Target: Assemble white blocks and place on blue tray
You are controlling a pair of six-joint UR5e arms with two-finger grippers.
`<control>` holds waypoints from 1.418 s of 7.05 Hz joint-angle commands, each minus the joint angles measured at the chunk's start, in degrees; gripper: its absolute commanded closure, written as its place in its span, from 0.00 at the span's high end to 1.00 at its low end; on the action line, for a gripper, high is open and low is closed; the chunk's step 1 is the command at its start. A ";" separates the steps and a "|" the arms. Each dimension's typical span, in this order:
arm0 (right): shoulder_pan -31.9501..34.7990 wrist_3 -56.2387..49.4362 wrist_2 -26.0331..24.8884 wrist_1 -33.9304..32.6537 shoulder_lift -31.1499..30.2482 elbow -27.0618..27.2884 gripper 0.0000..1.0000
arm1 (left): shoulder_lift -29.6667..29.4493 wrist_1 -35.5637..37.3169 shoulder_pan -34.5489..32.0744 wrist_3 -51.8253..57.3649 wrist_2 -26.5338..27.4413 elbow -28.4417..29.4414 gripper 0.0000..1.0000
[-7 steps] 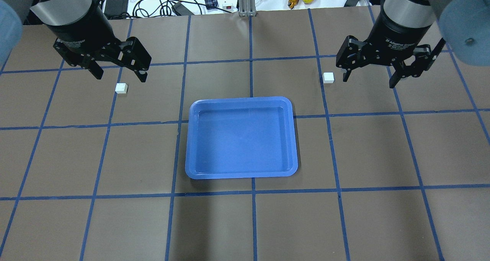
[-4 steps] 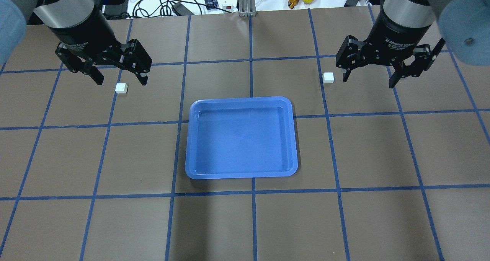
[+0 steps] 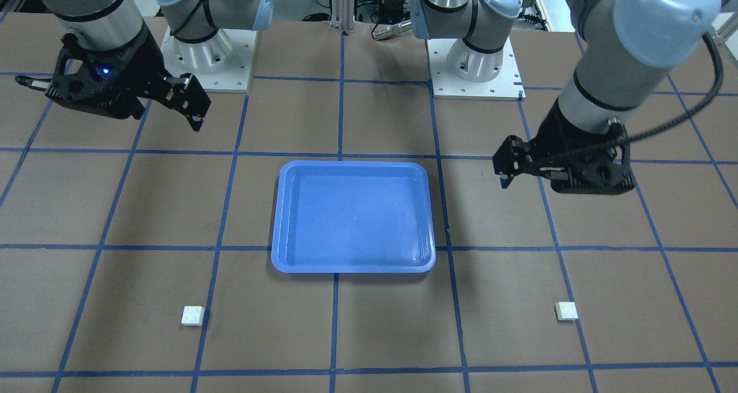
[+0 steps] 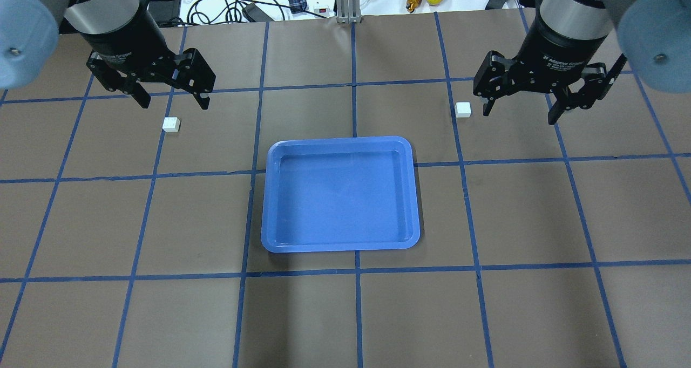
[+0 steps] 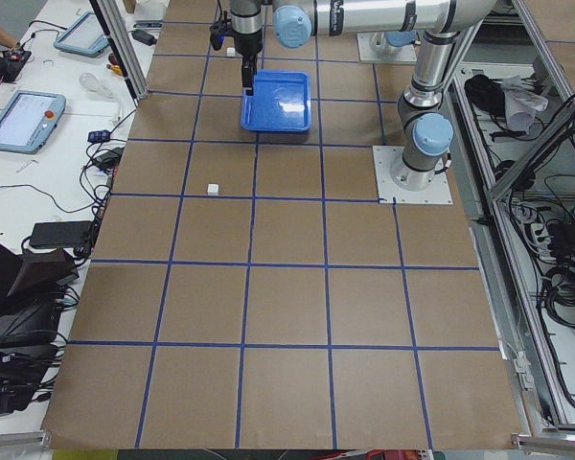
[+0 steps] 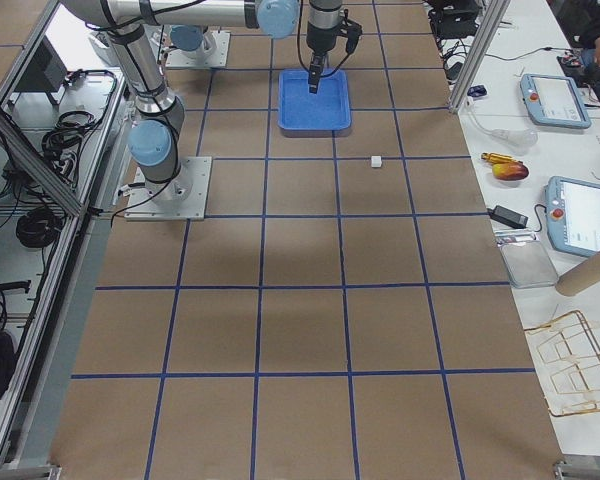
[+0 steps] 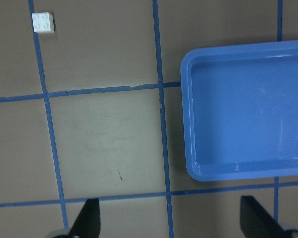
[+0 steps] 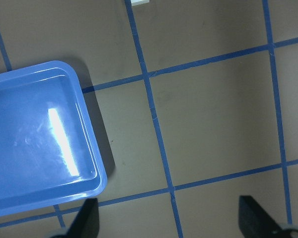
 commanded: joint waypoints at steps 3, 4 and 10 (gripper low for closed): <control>-4.23 -13.27 1.07 -5.16 5.77 -0.22 1.00 | -17.21 8.44 7.20 8.90 1.74 6.75 1.00; -4.68 -14.92 1.16 -8.23 7.27 -0.31 1.00 | -20.72 10.55 8.37 9.29 1.92 7.02 1.00; -12.84 -62.12 9.18 -9.05 12.64 0.04 1.00 | -28.75 18.21 8.90 10.70 3.68 6.15 0.93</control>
